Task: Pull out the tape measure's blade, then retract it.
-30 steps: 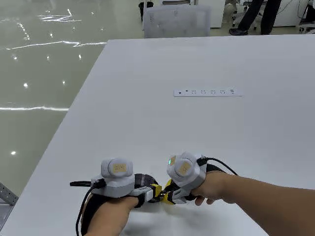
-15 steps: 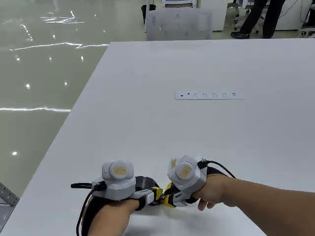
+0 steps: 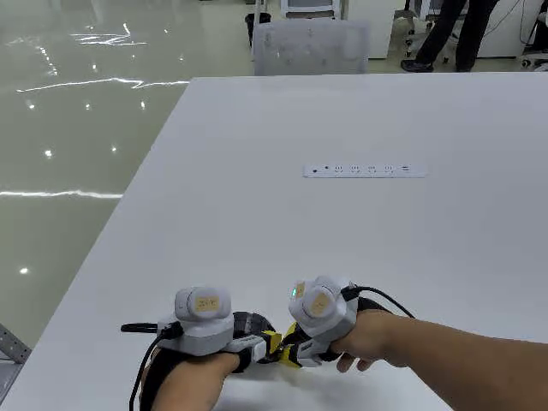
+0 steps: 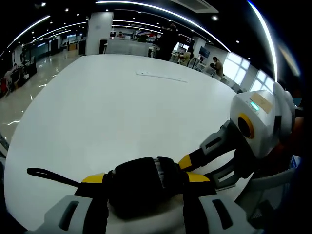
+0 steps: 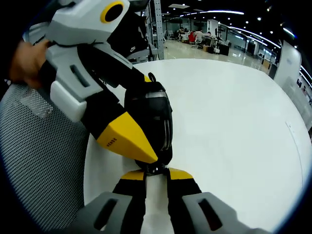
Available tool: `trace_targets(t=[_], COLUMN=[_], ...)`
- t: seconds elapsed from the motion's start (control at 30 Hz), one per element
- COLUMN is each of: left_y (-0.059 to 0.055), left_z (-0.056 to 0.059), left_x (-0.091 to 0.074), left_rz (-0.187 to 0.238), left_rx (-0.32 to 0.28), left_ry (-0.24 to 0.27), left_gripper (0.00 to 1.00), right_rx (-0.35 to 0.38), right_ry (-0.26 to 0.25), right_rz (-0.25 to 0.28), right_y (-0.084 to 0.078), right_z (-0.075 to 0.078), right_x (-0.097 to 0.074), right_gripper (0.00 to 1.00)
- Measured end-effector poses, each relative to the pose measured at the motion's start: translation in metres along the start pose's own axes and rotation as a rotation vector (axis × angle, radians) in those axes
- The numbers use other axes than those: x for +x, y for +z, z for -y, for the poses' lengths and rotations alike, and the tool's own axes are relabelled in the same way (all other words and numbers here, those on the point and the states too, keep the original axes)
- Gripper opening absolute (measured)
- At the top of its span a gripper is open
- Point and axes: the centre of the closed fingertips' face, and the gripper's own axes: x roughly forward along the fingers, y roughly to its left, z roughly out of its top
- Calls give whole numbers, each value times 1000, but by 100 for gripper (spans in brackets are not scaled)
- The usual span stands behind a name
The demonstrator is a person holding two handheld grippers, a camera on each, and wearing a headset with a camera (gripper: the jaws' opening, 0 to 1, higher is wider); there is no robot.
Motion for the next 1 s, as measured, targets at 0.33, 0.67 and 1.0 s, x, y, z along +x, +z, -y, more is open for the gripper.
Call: trace_targets(t=[0.33, 0.67, 1.0], left_y=[10, -6, -2], left_z=[5, 26, 3], left_x=[-1, -13, -41], left_rz=[62, -35, 29], left_rx=[-8, 70, 183], left_ry=[-58, -290, -318], left_gripper=[71, 100, 100], right_rx=[71, 178, 236], right_ry=[-57, -90, -149], right_rz=[-9, 35, 93], right_y=[-14, -43, -58], right_z=[3, 2, -10], right_x=[-14, -54, -104], right_gripper=[21, 34, 53])
